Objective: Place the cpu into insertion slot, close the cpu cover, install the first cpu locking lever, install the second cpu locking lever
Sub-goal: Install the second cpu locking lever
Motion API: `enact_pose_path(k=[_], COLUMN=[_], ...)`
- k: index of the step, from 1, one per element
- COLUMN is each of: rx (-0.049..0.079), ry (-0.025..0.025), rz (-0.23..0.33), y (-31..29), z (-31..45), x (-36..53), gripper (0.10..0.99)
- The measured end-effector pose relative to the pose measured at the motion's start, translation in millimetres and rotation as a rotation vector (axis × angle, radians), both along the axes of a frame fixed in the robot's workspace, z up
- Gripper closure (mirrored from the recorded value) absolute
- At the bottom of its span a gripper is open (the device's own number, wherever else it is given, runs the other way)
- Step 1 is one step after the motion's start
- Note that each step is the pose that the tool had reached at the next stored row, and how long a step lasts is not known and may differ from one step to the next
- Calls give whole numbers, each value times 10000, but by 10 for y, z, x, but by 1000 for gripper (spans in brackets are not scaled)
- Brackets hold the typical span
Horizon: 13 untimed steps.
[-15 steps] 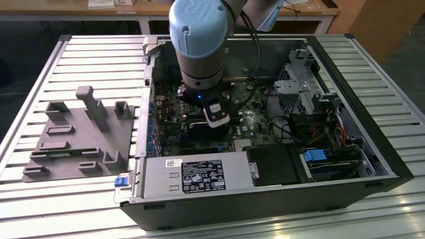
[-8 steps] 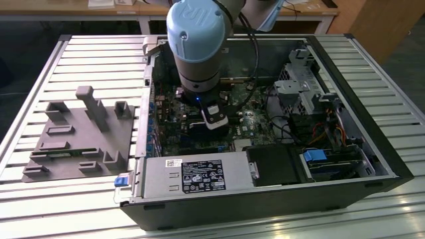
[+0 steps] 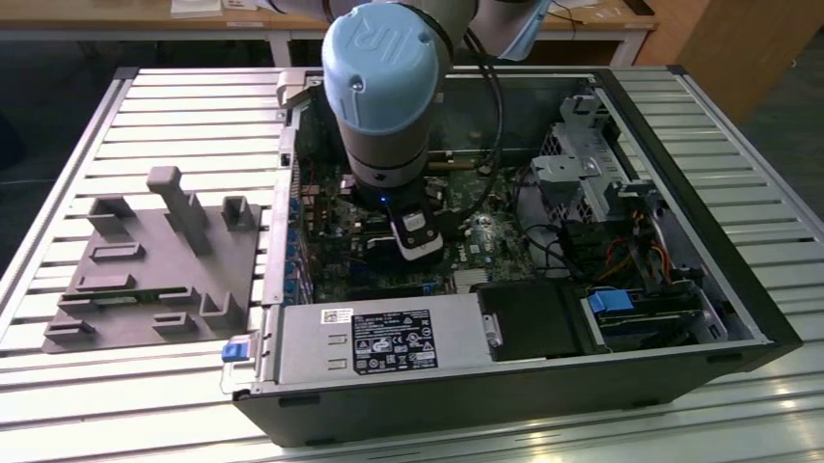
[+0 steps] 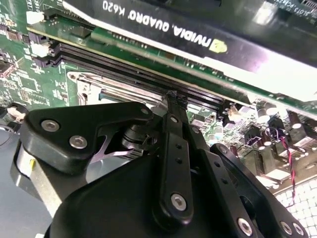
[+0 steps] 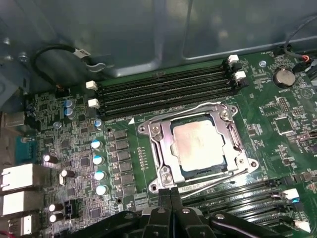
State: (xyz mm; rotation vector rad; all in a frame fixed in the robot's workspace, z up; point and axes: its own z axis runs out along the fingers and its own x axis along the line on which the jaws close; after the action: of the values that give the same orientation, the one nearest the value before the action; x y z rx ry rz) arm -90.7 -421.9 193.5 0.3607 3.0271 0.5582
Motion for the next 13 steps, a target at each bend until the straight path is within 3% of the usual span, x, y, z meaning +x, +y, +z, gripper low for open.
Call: enact_pose_path(k=[13], rx=[151], ry=[-1], rz=[-1], y=[12], z=[-53], x=[-22], gripper=[984])
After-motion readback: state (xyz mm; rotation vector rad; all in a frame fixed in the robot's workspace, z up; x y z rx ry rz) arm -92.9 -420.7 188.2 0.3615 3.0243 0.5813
